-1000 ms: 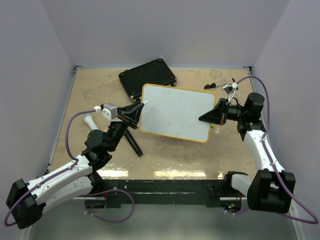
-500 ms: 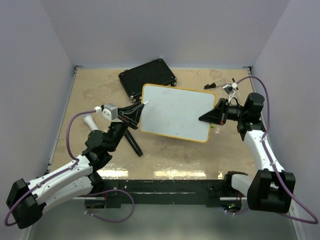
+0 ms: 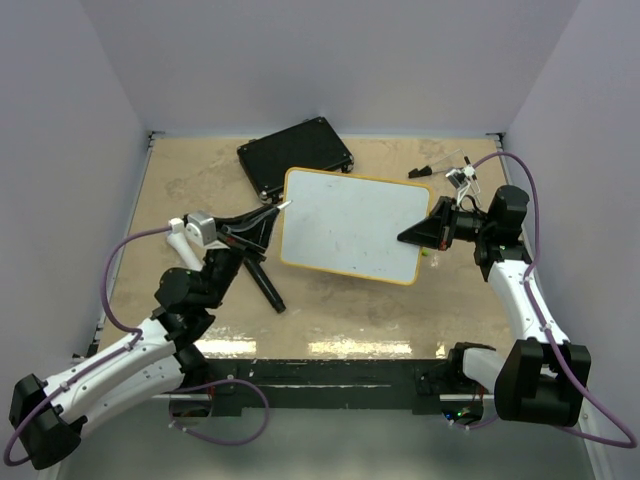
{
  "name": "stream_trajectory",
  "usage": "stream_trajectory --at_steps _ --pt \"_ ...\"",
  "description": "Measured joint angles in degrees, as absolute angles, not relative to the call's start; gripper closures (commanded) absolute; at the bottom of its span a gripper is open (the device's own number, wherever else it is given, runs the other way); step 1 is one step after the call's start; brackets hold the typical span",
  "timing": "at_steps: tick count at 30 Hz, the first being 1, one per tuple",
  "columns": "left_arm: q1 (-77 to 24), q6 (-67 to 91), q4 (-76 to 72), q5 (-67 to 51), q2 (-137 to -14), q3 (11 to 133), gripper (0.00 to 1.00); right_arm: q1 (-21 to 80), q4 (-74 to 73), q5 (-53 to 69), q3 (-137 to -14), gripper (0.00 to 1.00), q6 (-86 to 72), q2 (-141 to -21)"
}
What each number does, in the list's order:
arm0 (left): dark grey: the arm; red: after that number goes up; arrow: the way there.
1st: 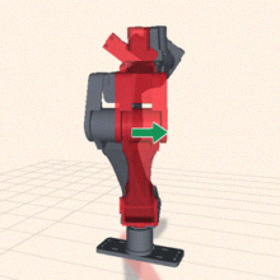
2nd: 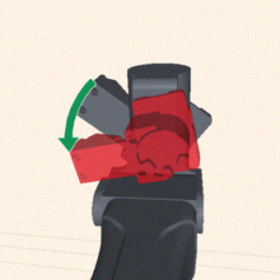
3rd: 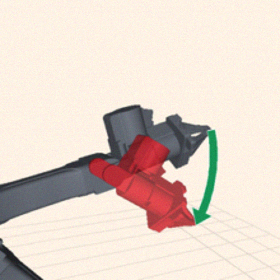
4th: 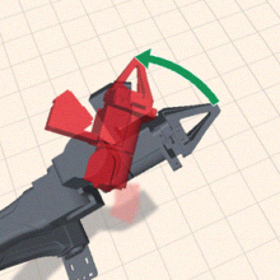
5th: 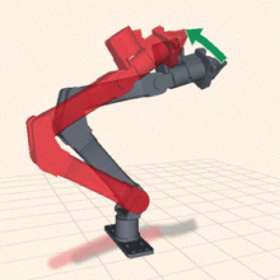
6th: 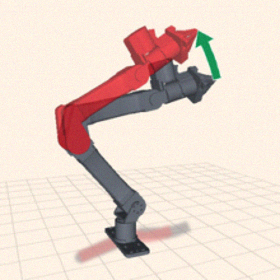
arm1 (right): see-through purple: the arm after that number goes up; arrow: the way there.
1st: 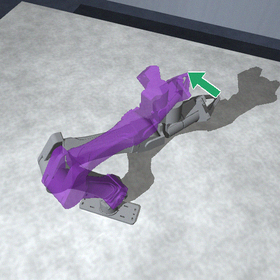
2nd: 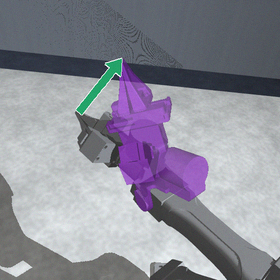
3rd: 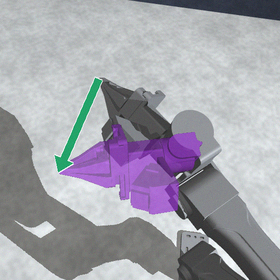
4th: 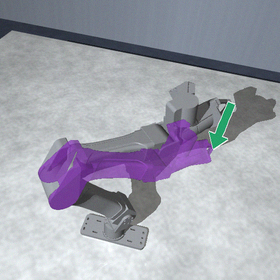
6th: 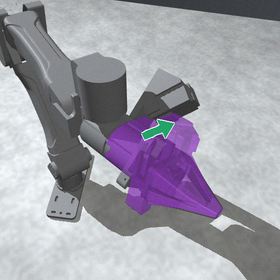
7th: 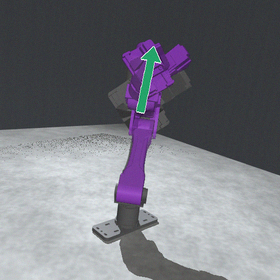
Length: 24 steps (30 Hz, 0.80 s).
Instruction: Write a sentence on the whiteboard
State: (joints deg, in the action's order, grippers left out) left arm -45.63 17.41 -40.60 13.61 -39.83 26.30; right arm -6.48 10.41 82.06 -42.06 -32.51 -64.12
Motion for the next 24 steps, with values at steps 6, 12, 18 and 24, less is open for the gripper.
stream_trajectory --at_steps 6,12,18,24 --pt "-45.6 17.4 -32.0 13.7 -39.6 30.4 1.0 -6.5 10.4 82.1 -42.1 1.0 -32.4 -64.1" --pt "-45.5 17.4 -23.7 13.9 -39.7 35.4 1.0 -6.5 10.4 82.1 -42.1 1.0 -32.3 -64.1" --pt "-45.5 18.7 -20.0 13.4 -39.7 36.3 1.0 -6.4 10.3 82.1 -42.1 1.0 -32.0 -64.6" --pt "-45.5 20.4 -18.5 11.8 -40.1 39.5 1.0 -6.4 10.4 82.4 -41.7 1.0 -31.9 -64.6"
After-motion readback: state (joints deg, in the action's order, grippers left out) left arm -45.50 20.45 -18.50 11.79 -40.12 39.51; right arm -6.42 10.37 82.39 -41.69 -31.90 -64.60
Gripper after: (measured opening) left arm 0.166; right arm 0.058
